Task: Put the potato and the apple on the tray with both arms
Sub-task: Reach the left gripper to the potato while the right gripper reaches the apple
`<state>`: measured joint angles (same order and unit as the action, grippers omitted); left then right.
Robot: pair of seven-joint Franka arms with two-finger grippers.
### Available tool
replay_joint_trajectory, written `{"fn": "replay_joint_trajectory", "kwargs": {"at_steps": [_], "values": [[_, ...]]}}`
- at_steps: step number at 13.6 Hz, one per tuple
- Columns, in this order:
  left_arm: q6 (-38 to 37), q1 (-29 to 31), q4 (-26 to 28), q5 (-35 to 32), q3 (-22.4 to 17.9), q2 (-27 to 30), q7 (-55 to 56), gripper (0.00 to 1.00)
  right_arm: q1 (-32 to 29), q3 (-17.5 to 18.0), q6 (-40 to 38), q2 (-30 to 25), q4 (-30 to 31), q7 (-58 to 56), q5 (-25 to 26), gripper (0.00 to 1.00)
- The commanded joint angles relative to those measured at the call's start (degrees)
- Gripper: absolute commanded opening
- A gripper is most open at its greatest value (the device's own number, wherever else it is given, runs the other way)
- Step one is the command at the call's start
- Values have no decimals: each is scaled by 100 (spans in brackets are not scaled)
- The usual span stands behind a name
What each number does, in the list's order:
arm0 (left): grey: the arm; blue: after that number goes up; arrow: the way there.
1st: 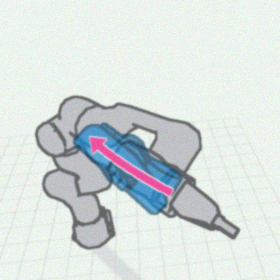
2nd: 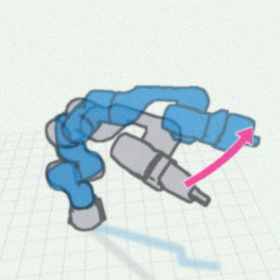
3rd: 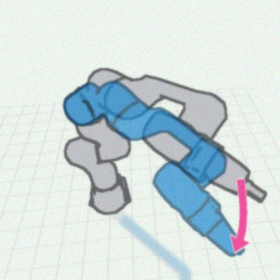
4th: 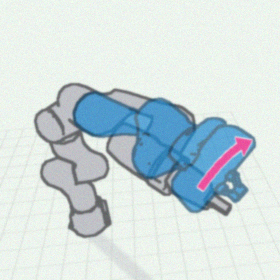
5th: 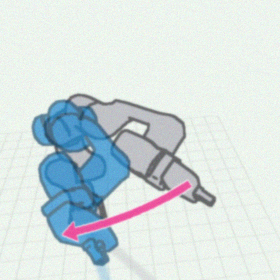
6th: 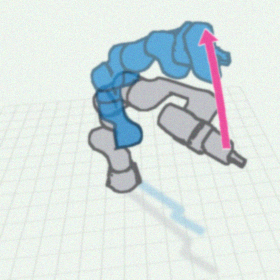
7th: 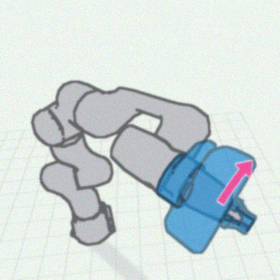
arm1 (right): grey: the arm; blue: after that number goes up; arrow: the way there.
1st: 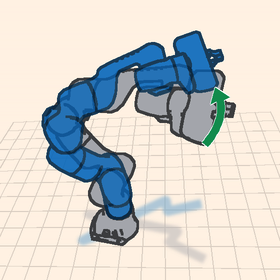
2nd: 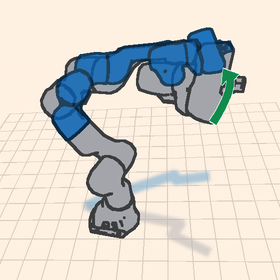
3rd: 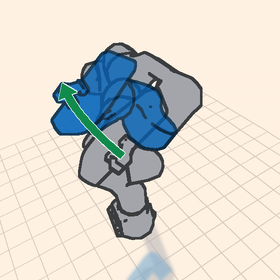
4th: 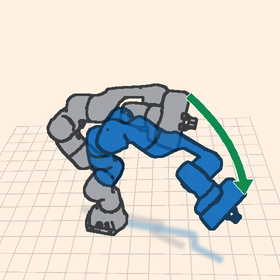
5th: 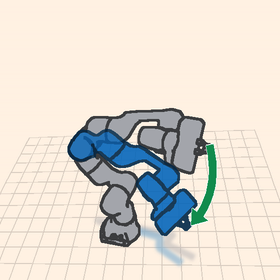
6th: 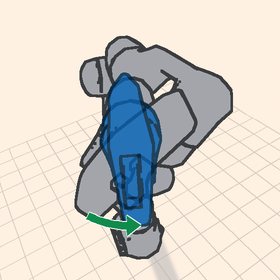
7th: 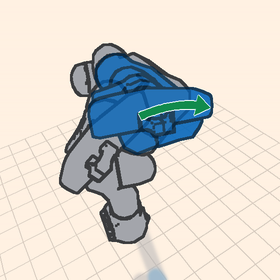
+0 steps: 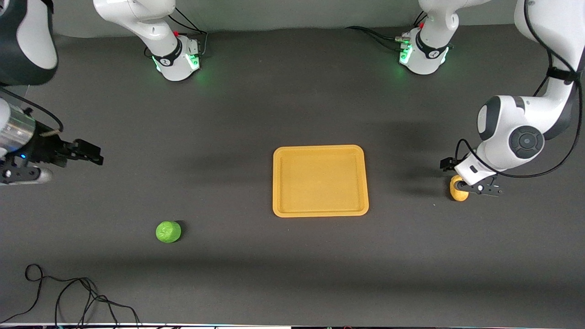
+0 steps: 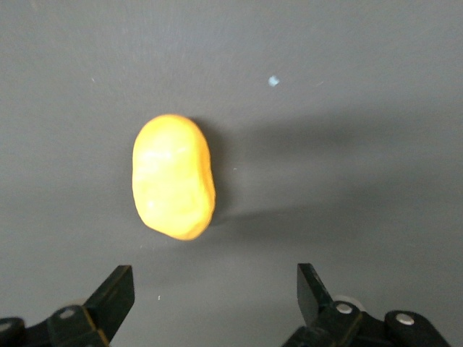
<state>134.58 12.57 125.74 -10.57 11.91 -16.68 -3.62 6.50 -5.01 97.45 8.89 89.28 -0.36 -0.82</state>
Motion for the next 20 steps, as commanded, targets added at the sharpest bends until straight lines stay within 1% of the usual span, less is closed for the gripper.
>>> {"fn": "replay_joint_trajectory", "kwargs": {"at_steps": [1, 3, 5, 6, 8, 9, 10, 11, 12, 13, 14, 15, 16, 17, 18, 19, 20], "values": [[664, 158, 214, -121, 13, -334, -51, 100, 141, -18, -42, 866, -1076, 10, 3, 100], [1042, 149, 100, -165, 13, -651, -138, 99, 132, -18, -42, 1271, -1499, -16, 3, 100], [1158, 149, -93, -515, 13, -811, -209, 99, 132, -9, -33, 1457, -1598, -8, -6, 100], [1150, 149, -163, -647, 4, -854, -218, 99, 132, -9, 11, 1536, -1589, 10, -32, 100], [1176, 219, -217, -1191, -118, -942, -218, 99, 149, -18, 448, 1764, -1458, 10, -225, 100], [1185, 237, -321, -1315, -119, -1047, -209, 99, 158, -9, 633, 1887, -1353, 19, -287, 100], [1185, 228, -470, -1325, -119, -1083, -209, 97, 167, -18, 905, 2027, -1230, 19, -331, 100], [1185, 211, -620, -1325, -119, -1101, -209, 96, 158, -9, 1195, 2133, -1072, 28, -340, 100], [1176, 158, -769, -1325, -119, -1171, -192, 90, 158, -18, 1520, 2239, -853, 28, -383, 100], [1176, 149, -788, -1317, -110, -1180, -122, 65, 158, -18, 1932, 2283, -572, 19, -419, 100], [1176, 123, -788, -1256, -110, -1189, -78, 48, 158, -18, 2336, 2336, -308, 28, -419, 100], [1185, 105, -805, -1246, -84, -1198, 71, 45, 167, -9, 2688, 2397, -123, 28, -419, 100], [1185, 36, -858, -1246, -57, -1198, 368, 44, 176, -9, 2918, 2511, -60, 80, -419, 100], [1150, -61, -945, -1246, -14, -1198, 623, 35, 176, -9, 3094, 2643, -51, 89, -419, 100], [1106, -131, -1007, -1246, 22, -1189, 896, 24, 176, -9, 3288, 2774, -51, 89, -419, 100], [1062, -193, -1060, -1246, 118, -1163, 1194, 22, 176, -9, 3437, 2889, -42, 98, -428, 100], [1053, -211, -1095, -1229, 249, -1128, 1493, 22, 176, -9, 3561, 2986, -16, 98, -515, 100]]}}
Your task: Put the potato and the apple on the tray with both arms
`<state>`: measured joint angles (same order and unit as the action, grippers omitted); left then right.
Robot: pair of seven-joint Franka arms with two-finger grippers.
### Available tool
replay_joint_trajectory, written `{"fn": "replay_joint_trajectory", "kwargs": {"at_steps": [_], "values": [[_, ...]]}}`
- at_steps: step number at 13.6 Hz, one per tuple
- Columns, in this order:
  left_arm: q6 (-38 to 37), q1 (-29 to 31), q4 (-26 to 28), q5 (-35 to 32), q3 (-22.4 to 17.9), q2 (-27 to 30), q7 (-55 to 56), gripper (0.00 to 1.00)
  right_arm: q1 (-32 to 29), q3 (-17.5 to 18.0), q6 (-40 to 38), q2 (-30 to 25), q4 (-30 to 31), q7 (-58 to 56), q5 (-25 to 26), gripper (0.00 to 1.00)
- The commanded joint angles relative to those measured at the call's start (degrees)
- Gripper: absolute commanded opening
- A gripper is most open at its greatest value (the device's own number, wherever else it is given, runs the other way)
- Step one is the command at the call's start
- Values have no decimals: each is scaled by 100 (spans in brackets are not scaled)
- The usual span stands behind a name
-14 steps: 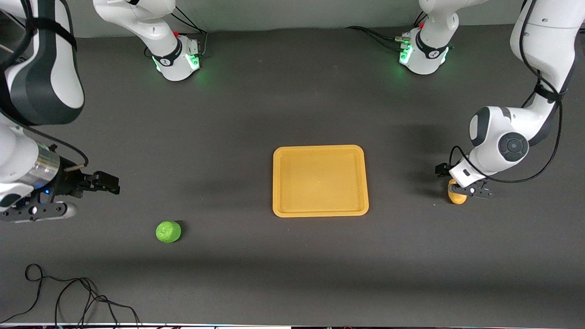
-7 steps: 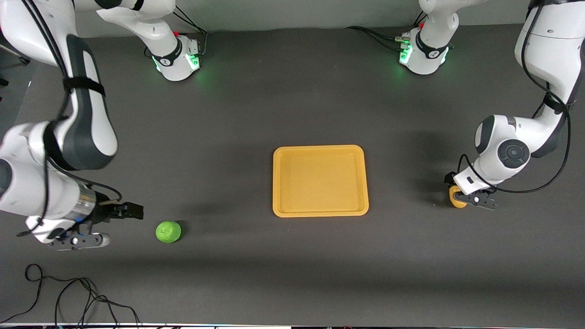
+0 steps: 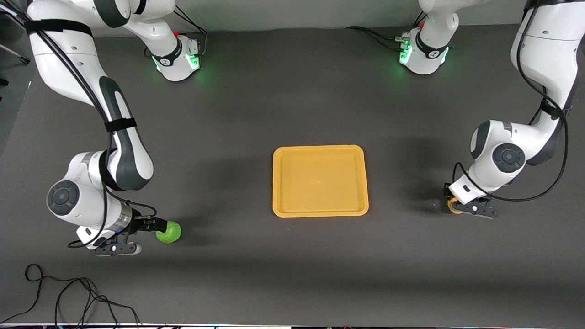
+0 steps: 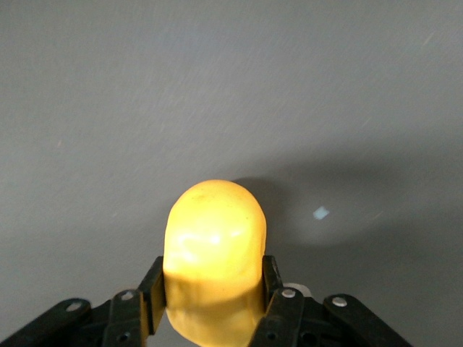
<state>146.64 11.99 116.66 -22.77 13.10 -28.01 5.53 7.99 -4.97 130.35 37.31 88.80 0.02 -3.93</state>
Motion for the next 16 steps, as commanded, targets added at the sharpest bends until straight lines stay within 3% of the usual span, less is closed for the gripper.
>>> {"fn": "replay_joint_trajectory", "kwargs": {"at_steps": [1, 4, 7, 8, 11, 12, 13, 14, 16], "values": [[-153, -153, -213, 105, 393, 14, 1007, 22, 28, -13, 419, 215, 101, 51, -370, 100], [-258, -153, -424, 168, 1219, 84, 2422, 23, 203, -13, 894, 312, 348, 51, -424, 100], [-1380, -162, -661, 168, 2089, 138, 3512, 26, 195, -13, 1210, 522, 357, 34, -415, 100], [-1401, -266, -662, 168, 2257, 59, 3856, 27, 194, -13, 1273, 575, 348, 16, -415, 100], [-1104, -776, -636, 159, 2259, -301, 4157, 33, 159, -21, 1264, 594, 400, -19, -415, 100], [-876, -838, -636, 168, 2259, -371, 4201, 33, 159, -21, 1256, 594, 444, -28, -415, 80], [-795, -917, -636, 168, 2250, -416, 4332, 34, 159, -21, 1212, 567, 454, -28, -415, 50], [-803, -1022, -636, 142, 2241, -477, 4360, 34, 159, -21, 1142, 489, 445, -37, -415, 41], [-821, -1085, -653, 54, 2198, -653, 4343, 44, 177, -21, 678, 139, 375, -37, -407, 41]]}}
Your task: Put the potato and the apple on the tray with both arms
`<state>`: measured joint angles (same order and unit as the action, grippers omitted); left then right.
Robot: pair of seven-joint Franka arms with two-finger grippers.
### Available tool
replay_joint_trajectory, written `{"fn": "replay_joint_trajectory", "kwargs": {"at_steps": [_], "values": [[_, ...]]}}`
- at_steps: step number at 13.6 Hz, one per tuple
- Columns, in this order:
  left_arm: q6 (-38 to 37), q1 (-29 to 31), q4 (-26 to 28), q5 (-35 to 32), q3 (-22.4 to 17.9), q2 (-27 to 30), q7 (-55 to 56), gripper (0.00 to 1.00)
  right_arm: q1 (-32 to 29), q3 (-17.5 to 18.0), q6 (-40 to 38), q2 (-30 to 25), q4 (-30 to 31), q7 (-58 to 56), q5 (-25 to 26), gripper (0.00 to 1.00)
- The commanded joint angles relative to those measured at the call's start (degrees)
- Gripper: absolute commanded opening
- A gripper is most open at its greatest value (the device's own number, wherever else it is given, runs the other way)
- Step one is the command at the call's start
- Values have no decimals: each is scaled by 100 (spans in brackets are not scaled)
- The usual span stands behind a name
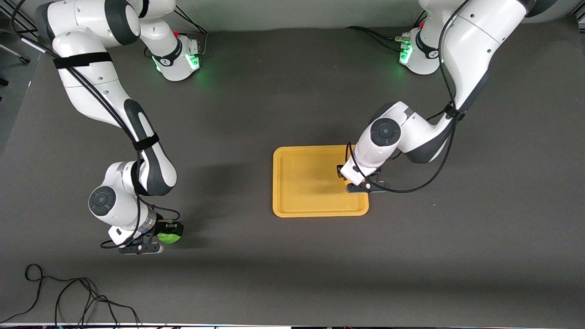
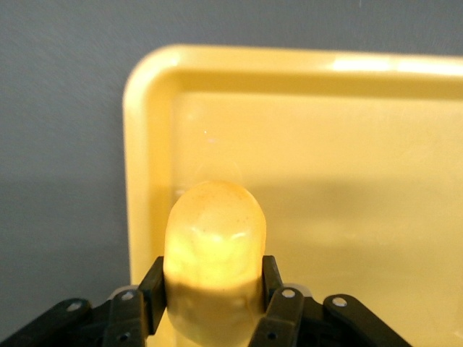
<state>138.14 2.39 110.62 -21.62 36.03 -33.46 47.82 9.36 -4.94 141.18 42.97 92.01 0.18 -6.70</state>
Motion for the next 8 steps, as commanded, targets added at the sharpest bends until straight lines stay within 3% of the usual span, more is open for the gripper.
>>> {"fn": "replay_joint_trajectory", "kwargs": {"at_steps": [1, 2, 3, 4, 8], "values": [[-32, -125, -49, -114, -97, -117, 105, 50, 65, -33, -677, -630, -7, -53, -113, 41], [-59, -116, -58, -123, -97, -117, 122, 63, 66, -33, -1019, -850, -59, -45, -78, 41], [-68, -107, -67, -123, -105, -109, 122, 93, 66, -42, -1361, -1043, -164, -36, -68, 41], [-68, -98, -75, -149, -149, -82, 122, 99, 74, -51, -1704, -1228, -270, -36, -60, 41], [-583, 24, -241, -167, -193, 259, 35, 100, 92, -69, -3094, -2106, -420, 17, 63, 41]]}}
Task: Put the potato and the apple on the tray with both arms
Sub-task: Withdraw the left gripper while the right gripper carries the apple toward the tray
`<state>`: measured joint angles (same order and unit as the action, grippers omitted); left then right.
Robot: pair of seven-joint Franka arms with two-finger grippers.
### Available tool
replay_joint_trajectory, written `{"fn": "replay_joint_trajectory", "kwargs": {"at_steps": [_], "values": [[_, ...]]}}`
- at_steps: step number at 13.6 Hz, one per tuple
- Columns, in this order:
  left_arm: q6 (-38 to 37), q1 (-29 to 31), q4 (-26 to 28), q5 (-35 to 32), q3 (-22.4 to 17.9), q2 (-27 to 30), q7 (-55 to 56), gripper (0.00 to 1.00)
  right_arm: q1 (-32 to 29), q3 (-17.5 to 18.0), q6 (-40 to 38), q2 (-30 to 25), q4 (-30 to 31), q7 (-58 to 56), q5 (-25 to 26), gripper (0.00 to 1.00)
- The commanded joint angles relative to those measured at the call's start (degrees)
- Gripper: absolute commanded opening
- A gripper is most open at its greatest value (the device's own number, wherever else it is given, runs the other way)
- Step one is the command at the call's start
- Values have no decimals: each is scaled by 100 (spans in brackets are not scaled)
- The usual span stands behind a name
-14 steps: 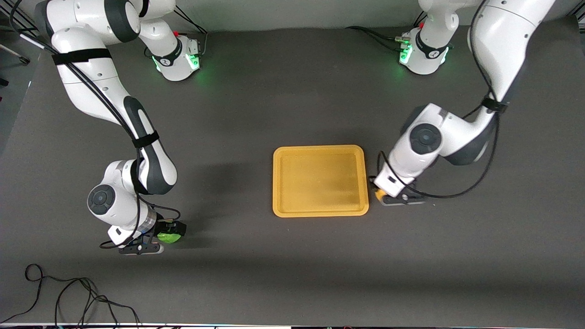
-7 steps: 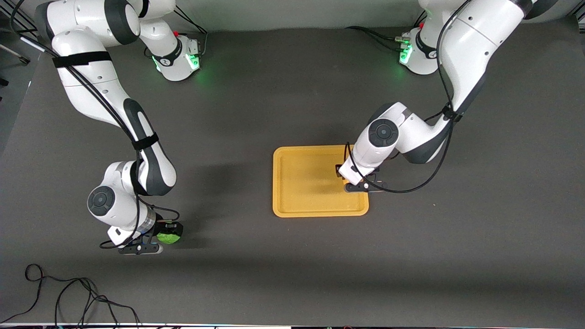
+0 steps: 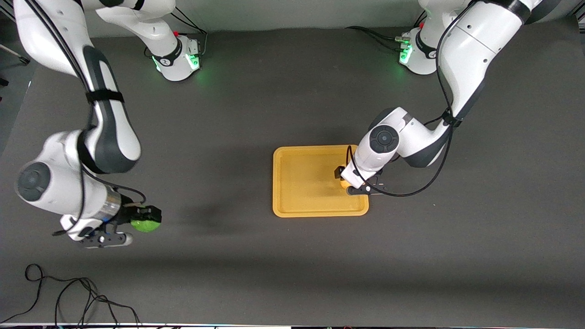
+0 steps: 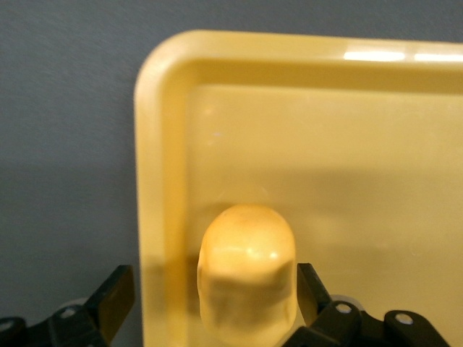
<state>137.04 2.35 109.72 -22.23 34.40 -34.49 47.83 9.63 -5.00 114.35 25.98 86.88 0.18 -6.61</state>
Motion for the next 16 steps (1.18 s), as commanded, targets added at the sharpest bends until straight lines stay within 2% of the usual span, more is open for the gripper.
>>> {"fn": "replay_joint_trajectory", "kwargs": {"at_steps": [1, 3, 5, 6, 9, 11, 16], "values": [[-946, 107, -362, -97, -12, 520, -45, 100, 83, -62, -665, -601, 101, 35, 72, 41], [-1834, 291, -792, -45, -3, 811, -421, 100, 205, -27, -1027, -839, 101, 375, 73, 41], [-2198, 781, -865, 17, 32, 1144, -1227, 100, 600, -44, -1142, -936, 92, 1051, 73, 41], [-2355, 1072, -856, 226, 75, 1372, -1780, 100, 854, -53, -1143, -945, 84, 1403, 90, 41], [-3136, 1880, -908, 1411, 58, 2163, -3721, 100, 1671, -36, -1116, -814, -108, 2676, 152, 41], [-3804, 2364, -1092, 1783, 15, 2603, -4673, 100, 2339, -36, -1116, -341, -634, 3748, 152, 41], [-4386, 2586, -1181, 1784, -258, 3219, -4827, 100, 3404, -27, -1090, 1161, -2259, 5437, 143, 41]]}}
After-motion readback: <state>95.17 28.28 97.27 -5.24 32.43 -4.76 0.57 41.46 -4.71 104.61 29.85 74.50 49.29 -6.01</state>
